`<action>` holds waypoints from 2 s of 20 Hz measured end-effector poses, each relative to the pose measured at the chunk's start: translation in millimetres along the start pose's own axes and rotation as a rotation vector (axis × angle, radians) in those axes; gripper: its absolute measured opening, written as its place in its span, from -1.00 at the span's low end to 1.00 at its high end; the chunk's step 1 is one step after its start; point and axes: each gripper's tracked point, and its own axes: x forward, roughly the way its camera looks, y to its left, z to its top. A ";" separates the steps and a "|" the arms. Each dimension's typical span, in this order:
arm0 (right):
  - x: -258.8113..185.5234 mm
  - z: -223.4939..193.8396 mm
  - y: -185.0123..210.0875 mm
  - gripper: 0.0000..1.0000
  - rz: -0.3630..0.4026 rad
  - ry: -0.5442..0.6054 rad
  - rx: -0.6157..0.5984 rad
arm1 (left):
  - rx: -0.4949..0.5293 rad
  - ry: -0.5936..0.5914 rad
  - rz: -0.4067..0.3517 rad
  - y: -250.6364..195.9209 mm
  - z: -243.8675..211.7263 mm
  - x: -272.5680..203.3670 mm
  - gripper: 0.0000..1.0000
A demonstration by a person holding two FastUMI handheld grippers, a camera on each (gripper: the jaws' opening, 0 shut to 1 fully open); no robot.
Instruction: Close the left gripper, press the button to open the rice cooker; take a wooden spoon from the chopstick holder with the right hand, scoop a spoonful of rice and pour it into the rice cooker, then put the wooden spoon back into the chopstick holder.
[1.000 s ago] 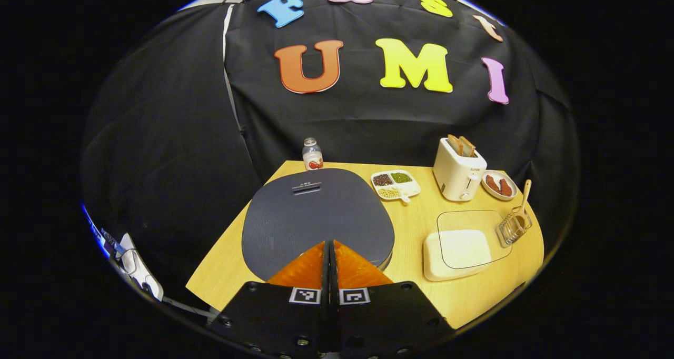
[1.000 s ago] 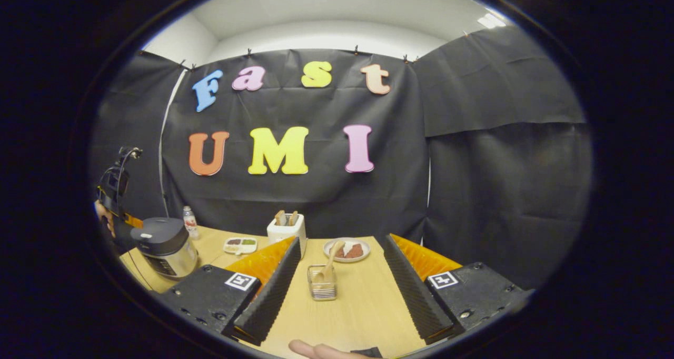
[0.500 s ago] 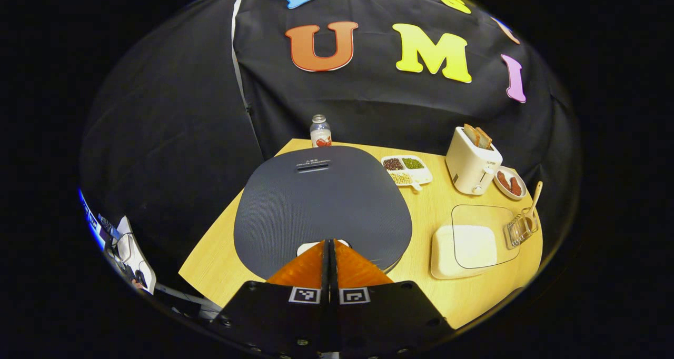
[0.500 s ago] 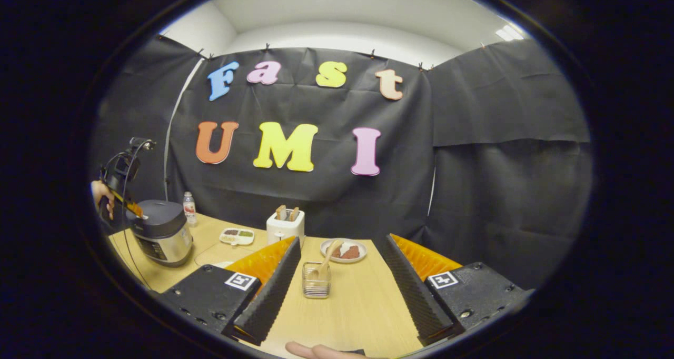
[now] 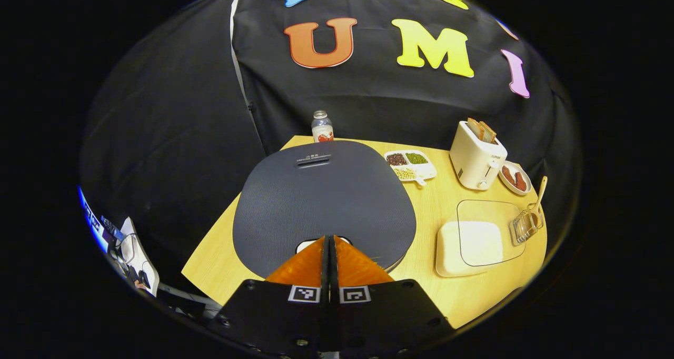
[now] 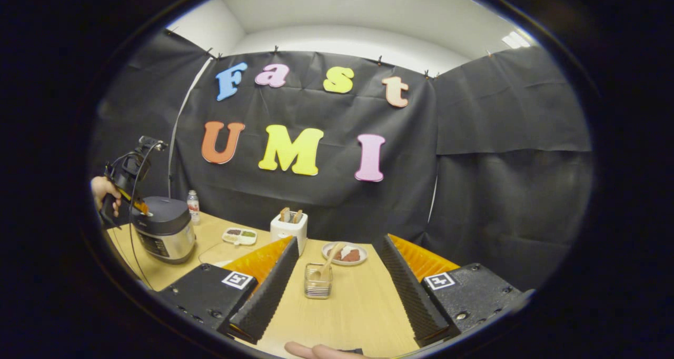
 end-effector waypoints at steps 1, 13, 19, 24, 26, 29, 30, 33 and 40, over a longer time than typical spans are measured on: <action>-1.4 1.2 -0.8 1.00 -0.006 -0.005 -0.001 | -0.002 -0.045 0.006 0.8 7.6 -2.9 -1.00; 25.1 -20.7 -9.9 1.00 -0.057 0.020 0.105 | -0.046 -0.448 -0.127 -38.3 54.3 -135.8 -0.52; 47.1 -35.4 -12.7 1.00 -0.068 0.044 0.104 | -0.011 -0.565 -0.127 -51.5 45.6 -180.8 0.91; 78.6 -62.4 -6.2 1.00 -0.040 0.096 0.124 | 0.014 -0.601 -0.193 -71.6 22.8 -208.8 0.91; 96.9 -74.3 -2.1 1.00 -0.029 0.126 0.150 | 0.033 -0.616 -0.226 -80.5 11.8 -220.2 0.91; 128.2 -91.7 7.8 1.00 0.000 0.166 0.184 | 0.046 -0.670 -0.256 -86.6 2.6 -236.5 0.90; 141.2 -98.3 11.7 1.00 0.008 0.179 0.193 | 0.046 -0.682 -0.261 -89.0 -1.6 -239.5 1.00; 180.5 -124.5 16.3 1.00 0.008 0.246 0.203 | 0.046 -0.701 -0.263 -92.7 -10.1 -244.7 0.91; 261.4 -179.8 24.3 1.00 -0.013 0.353 0.107 | 0.061 -0.671 -0.259 -97.5 -22.6 -239.1 0.91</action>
